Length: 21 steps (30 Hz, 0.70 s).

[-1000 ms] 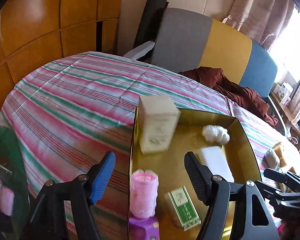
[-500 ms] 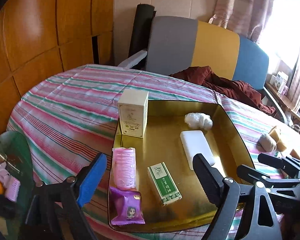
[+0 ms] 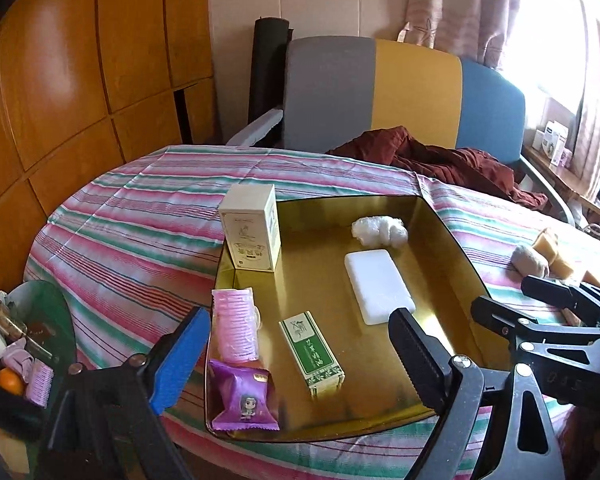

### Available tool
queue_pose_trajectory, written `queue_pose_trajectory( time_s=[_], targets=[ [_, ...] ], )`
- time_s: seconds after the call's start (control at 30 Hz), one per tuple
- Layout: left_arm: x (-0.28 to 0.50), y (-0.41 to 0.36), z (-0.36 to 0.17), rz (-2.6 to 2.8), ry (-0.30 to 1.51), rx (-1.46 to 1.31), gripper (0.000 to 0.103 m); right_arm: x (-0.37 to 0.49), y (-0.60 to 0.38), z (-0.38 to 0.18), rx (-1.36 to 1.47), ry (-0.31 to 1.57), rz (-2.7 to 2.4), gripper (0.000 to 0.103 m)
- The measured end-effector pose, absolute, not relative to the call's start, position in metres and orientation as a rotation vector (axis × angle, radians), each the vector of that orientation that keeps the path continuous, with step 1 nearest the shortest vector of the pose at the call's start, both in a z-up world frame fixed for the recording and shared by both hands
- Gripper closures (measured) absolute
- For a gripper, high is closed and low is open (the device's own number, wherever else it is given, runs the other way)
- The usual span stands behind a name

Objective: Organize objects
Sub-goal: 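Move both tools back toward the yellow sponges and snack packets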

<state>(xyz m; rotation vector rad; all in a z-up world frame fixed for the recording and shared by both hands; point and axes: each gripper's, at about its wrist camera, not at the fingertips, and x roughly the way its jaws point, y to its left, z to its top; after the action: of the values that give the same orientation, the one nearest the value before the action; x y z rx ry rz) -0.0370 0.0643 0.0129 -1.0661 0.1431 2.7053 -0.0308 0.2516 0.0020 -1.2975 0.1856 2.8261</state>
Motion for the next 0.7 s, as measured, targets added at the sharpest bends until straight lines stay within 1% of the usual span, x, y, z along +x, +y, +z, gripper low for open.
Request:
queue_pose_trajectory(
  time_s=[0.1, 0.7],
  targets=[
    [-0.034, 0.066, 0.014, 2.705, 0.149, -1.058, 0.011, -0.029, 0.252, 0.002, -1.281, 0.173, 2.823, 0.020],
    [-0.022, 0.077, 0.016, 2.698, 0.217, -1.026, 0.010, -0.018, 0.273, -0.002, -1.270, 0.223, 2.777, 0.020]
  ],
)
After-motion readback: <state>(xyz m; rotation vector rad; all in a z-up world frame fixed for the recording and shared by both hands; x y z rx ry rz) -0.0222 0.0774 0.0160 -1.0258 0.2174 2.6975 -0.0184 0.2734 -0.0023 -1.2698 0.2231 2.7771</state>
